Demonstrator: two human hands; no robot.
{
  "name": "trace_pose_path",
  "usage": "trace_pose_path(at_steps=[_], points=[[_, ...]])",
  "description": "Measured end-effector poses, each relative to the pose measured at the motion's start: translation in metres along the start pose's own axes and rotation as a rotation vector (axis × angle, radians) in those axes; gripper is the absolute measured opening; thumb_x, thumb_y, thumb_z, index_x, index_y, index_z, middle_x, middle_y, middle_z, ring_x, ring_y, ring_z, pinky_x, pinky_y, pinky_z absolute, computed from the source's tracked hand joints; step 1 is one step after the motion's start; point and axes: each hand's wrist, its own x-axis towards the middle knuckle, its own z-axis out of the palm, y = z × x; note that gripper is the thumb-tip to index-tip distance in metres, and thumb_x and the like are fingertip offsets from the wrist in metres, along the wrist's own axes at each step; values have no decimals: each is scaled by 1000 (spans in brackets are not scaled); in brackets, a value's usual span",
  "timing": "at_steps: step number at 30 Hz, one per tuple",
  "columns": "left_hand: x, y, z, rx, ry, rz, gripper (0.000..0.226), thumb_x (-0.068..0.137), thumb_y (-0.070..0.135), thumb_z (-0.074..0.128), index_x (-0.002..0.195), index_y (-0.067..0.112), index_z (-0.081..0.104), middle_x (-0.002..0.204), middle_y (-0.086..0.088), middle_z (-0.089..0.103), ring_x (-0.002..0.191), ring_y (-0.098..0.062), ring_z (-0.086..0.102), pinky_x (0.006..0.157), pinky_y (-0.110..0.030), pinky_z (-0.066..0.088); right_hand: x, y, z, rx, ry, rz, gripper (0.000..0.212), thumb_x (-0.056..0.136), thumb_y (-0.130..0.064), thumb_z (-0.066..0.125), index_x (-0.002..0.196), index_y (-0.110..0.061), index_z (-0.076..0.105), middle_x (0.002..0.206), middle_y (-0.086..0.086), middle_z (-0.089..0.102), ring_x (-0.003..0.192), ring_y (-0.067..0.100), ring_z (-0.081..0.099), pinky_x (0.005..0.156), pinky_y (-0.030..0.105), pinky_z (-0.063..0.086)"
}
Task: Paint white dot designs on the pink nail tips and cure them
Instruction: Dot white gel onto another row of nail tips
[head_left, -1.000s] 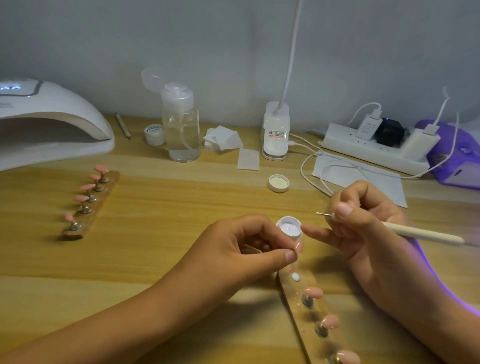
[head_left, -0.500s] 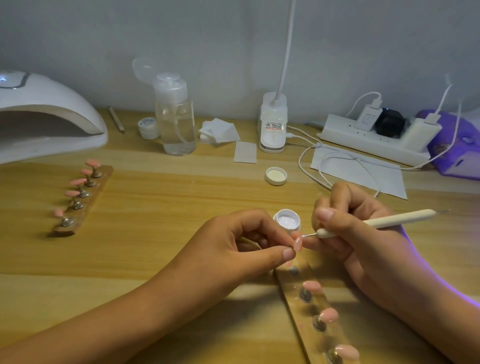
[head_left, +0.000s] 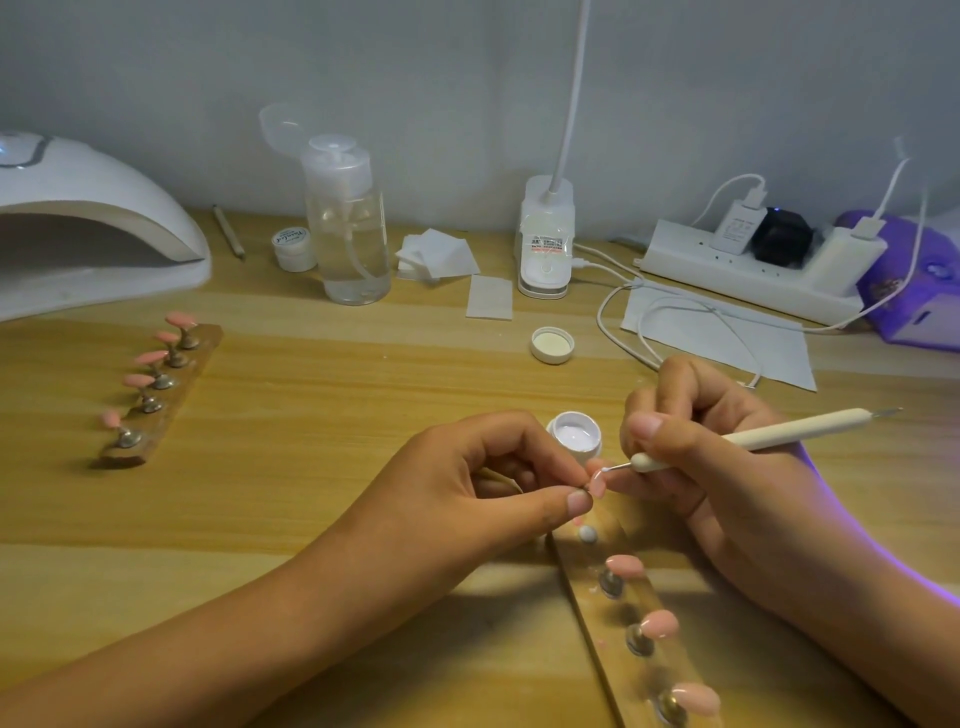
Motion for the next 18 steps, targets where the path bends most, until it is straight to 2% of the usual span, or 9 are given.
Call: trace_pose_path(at_steps=[4, 9, 14, 18], points=[[0, 0, 0, 7, 7, -4, 6, 74, 24, 75, 79, 23, 72, 80, -4, 71, 69, -4, 57, 64, -13, 46, 0, 0, 0, 7, -12, -6, 20, 67, -18, 71, 57, -19, 53, 57, 3, 47, 53, 7, 51, 54, 19, 52], [0, 0, 0, -12, 5, -11, 5, 74, 23, 75, 78, 23, 72, 75, 5, 69, 67, -2, 57, 62, -12, 45, 0, 0, 0, 48, -7, -2, 21, 68, -17, 70, 57, -18, 51, 58, 4, 45, 52, 8, 53, 54, 20, 53], [0, 0, 0, 3, 6, -7, 5, 74, 23, 75, 78, 23, 72, 82, -7, 71, 70, -4, 58, 65, -14, 47, 0, 0, -2, 7, -26, 4, 21, 69, -19, 70, 57, -20, 53, 58, 2, 50, 55, 8, 53, 56, 20, 53], [0, 0, 0, 6, 3, -2, 6, 75, 22, 75, 79, 21, 72, 82, -3, 71, 71, -3, 58, 65, -13, 47, 0, 1, -2, 20, -26, 8, 21, 69, -19, 71, 57, -20, 53, 58, 2, 48, 55, 7, 52, 55, 19, 52]])
